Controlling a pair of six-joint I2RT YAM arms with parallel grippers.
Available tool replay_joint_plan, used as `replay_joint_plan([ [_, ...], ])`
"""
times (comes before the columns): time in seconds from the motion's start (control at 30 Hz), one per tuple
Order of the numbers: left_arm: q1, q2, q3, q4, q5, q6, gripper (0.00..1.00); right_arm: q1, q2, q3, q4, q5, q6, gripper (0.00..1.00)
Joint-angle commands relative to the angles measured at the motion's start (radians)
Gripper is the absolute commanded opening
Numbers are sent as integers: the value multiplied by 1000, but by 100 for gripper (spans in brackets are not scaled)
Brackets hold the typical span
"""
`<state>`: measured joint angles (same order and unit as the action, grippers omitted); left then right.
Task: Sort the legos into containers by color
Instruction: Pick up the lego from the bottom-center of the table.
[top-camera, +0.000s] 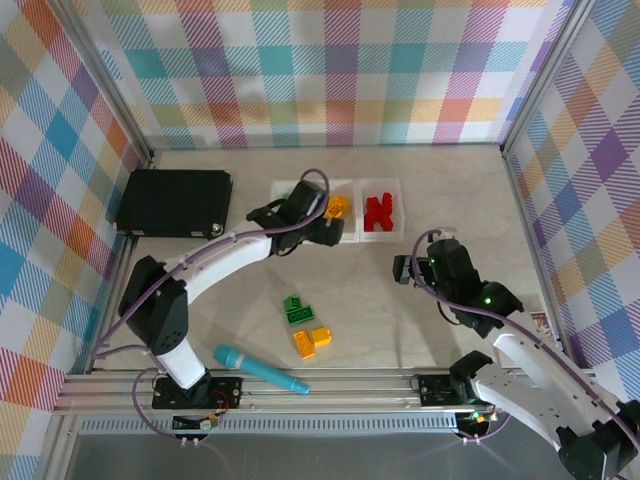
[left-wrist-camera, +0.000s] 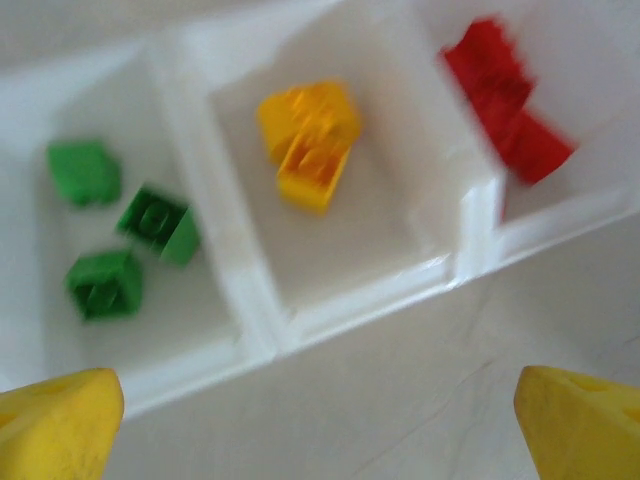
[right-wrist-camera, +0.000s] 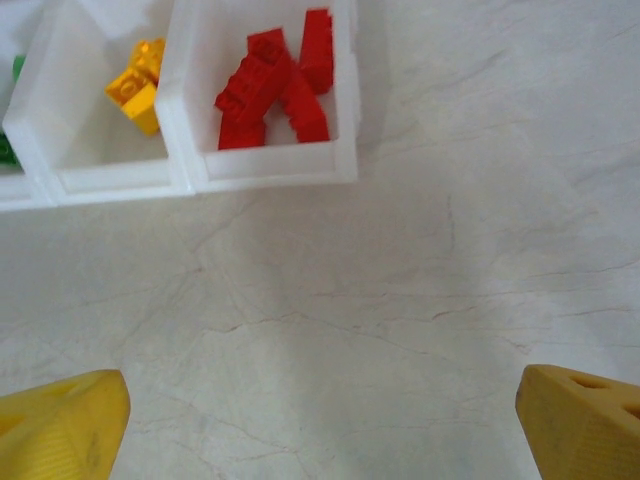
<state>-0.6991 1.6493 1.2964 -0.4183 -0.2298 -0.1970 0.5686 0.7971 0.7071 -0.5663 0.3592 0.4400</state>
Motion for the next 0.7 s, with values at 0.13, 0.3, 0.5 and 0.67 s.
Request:
replay_joint_plan([
  [0.13,59,-200,-211,-50,7,-90,100,-6,119,109,5,-183,-8,99],
  [0.3,61,-371,-340,-48,10,-138,100,-3,260,169,-1,-422,-12,99],
  [0.5,62,-587,-476,-53,-38,-216,100,160,455,226,-28,-414,146,99],
  [0.67,63,-758,-579,-44,-43,-239,100,361,579,252,-33,-302,301,99],
])
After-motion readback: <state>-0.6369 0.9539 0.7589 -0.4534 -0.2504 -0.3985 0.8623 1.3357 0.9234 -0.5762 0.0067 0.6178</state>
